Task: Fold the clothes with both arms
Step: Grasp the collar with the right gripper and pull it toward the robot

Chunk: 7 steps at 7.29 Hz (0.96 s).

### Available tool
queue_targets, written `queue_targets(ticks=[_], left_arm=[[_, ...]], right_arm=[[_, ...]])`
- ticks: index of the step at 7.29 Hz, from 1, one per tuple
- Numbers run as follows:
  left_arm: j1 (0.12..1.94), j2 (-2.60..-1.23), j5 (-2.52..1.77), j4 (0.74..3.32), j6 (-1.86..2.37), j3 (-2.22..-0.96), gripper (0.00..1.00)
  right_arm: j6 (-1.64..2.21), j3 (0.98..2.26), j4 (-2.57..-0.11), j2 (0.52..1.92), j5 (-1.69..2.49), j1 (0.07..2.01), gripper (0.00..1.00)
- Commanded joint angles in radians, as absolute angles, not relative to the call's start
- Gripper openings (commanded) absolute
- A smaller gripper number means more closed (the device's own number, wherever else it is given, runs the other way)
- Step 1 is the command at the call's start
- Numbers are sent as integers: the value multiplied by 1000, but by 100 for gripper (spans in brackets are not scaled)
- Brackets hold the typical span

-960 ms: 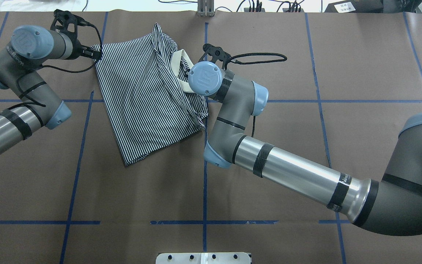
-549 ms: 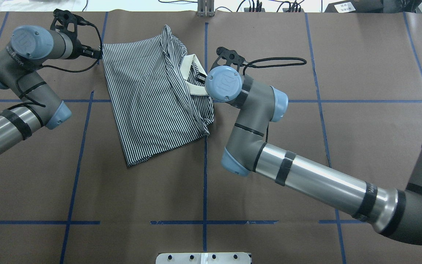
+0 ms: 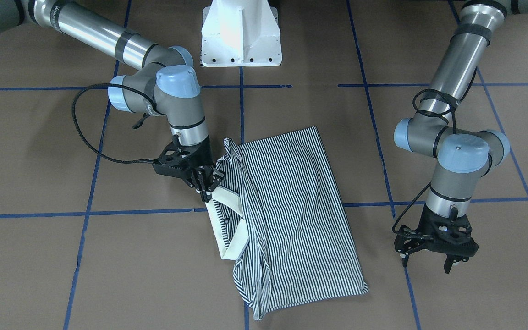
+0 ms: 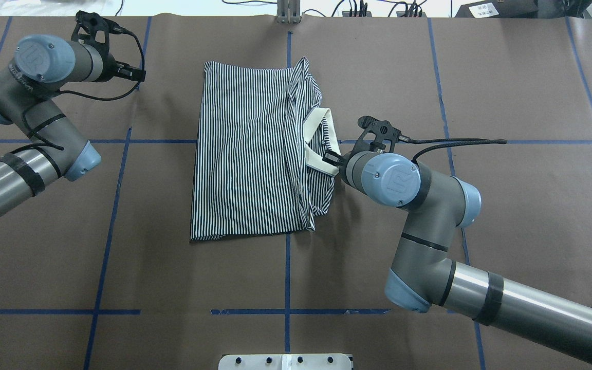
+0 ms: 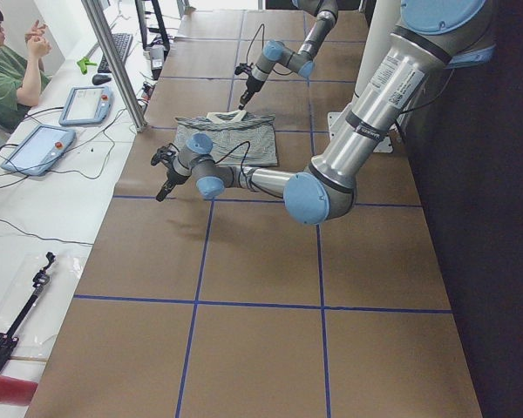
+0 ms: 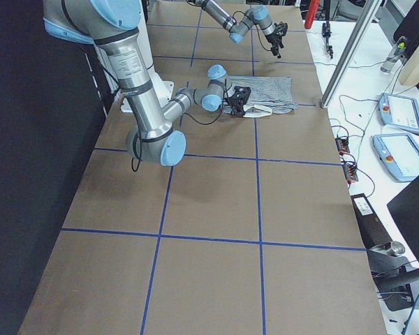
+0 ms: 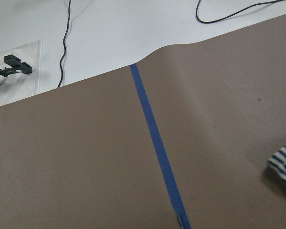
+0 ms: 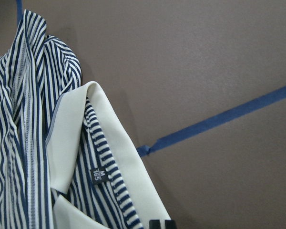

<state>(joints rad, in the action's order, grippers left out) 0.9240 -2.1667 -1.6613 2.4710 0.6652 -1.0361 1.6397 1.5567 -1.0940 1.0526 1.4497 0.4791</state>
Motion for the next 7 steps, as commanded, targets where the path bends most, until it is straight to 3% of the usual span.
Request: queue_targets(ticks=[1, 2, 5, 7], left_arm=[[923, -2149, -1661, 2471, 666, -1064, 100], [922, -2140, -1661, 2471, 666, -1078, 100], [922, -2140, -1663, 2470, 684, -1098, 100], [919, -2140, -1664, 2471, 687, -1100, 100]], right_arm=[[1631, 1585, -1092, 1101, 1425, 471, 25], [1626, 1612, -1097, 1109, 1402, 471, 99], [1484, 1672, -1212, 1072, 1446, 459, 100], [1438, 1671, -1363, 975, 1482, 448, 100]])
